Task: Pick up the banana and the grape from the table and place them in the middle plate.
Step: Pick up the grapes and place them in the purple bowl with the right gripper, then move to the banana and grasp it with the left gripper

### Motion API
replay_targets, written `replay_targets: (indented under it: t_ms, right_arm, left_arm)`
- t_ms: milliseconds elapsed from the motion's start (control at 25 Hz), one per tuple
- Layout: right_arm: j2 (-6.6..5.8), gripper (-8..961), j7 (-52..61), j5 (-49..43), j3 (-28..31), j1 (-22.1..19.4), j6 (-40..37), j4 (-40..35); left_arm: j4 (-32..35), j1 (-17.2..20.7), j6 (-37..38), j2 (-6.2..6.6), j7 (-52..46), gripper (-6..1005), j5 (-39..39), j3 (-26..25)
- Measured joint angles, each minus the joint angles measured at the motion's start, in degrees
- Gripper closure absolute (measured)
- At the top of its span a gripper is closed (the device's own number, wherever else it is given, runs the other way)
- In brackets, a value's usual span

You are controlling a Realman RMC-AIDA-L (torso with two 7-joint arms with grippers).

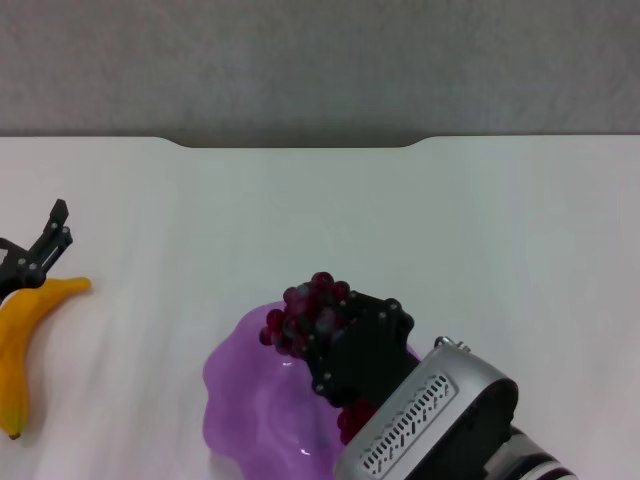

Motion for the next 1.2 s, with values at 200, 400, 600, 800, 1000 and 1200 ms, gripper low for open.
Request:
replay_targets:
  t_ms: [200,400,600,800,1000,1200]
  right_arm:
    - [-0.01,666,0.37,0.62,-0.58,0.02,3.23,0.44]
    - [0.24,668,0.27,2.33,-0.80,0.52,4.52,0.86]
    - [0.56,538,0.06,2.53,-0.82,1.15,4.55,1.75]
    - [0.60,510,-0.02,2.56,-0.82,1.20,4.65,1.80]
    - [0.61,490,-2.98,2.57,-0.82,2.56,5.49,1.80]
    - [2.13,499,-7.18,2.30,-0.39,3.91,10.85,3.07]
  left_arm:
    - [0.00,0.03,0.81,0.00,0.41,95,-0.02,-0.03]
    - [0.00,0.05,0.89,0.00,0.43,95,-0.02,-0.11]
    - [0.00,0.00,0.89,0.00,0.44,95,-0.03,-0.11]
    - [0.00,-0.02,0.94,0.00,0.44,95,-0.02,-0.12]
    - [0.00,-0.02,0.97,-0.04,0.44,95,-0.02,-1.20]
    - [-0.31,-0.49,0.95,-0.15,0.44,95,-0.02,-1.59]
